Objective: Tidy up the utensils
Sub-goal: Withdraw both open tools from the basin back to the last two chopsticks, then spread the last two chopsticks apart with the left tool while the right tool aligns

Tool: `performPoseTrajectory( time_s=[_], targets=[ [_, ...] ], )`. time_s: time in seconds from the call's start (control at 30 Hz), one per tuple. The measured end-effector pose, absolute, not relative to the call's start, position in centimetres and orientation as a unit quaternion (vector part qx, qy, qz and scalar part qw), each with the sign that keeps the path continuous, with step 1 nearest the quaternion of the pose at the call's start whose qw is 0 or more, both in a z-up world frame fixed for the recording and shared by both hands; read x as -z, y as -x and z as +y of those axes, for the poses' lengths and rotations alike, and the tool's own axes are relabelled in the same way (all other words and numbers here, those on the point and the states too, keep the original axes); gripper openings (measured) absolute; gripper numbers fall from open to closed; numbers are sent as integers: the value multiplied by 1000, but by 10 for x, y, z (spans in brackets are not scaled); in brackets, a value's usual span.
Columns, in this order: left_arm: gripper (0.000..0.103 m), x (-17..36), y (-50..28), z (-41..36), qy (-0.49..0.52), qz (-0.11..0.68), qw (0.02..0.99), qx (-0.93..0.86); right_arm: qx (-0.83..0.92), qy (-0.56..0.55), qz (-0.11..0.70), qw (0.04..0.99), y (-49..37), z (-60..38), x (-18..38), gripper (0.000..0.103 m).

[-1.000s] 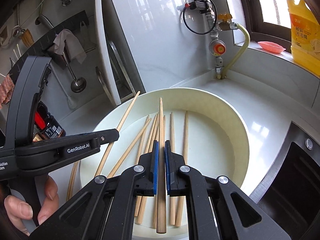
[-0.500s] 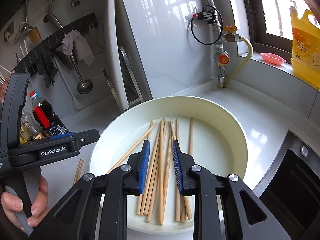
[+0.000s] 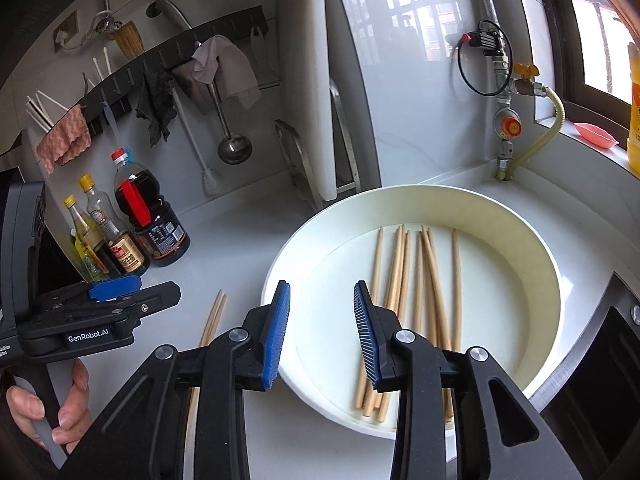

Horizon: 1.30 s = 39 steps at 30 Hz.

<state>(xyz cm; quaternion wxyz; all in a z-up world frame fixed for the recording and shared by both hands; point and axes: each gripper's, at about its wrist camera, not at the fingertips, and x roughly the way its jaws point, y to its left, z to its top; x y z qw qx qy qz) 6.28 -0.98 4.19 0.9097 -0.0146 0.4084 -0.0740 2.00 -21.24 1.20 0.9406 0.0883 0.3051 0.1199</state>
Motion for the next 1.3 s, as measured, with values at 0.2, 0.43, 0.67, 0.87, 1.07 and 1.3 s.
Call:
performPoseTrajectory(
  time_s=[0.2, 0.43, 0.67, 0.87, 1.07, 1.3],
  targets=[
    [79, -36, -42, 29, 22, 410, 911, 42, -167, -74, 319, 930, -13, -177, -5, 33],
    [81, -17, -21, 66, 27, 422, 906, 15, -210, -50, 333, 918, -3, -137, 7, 38],
    [85, 7, -14, 87, 22, 412, 911, -6, -229, -23, 350, 908, 1, -101, 28, 48],
    [85, 27, -22, 100, 30, 405, 914, -16, -224, -7, 378, 898, -7, -78, 51, 48],
    [85, 40, -28, 108, 49, 405, 913, -12, -207, 20, 402, 892, -19, -58, 78, 48],
    [86, 55, -36, 109, 55, 432, 900, 0, -190, 43, 417, 888, -26, -49, 93, 48]
  ],
)
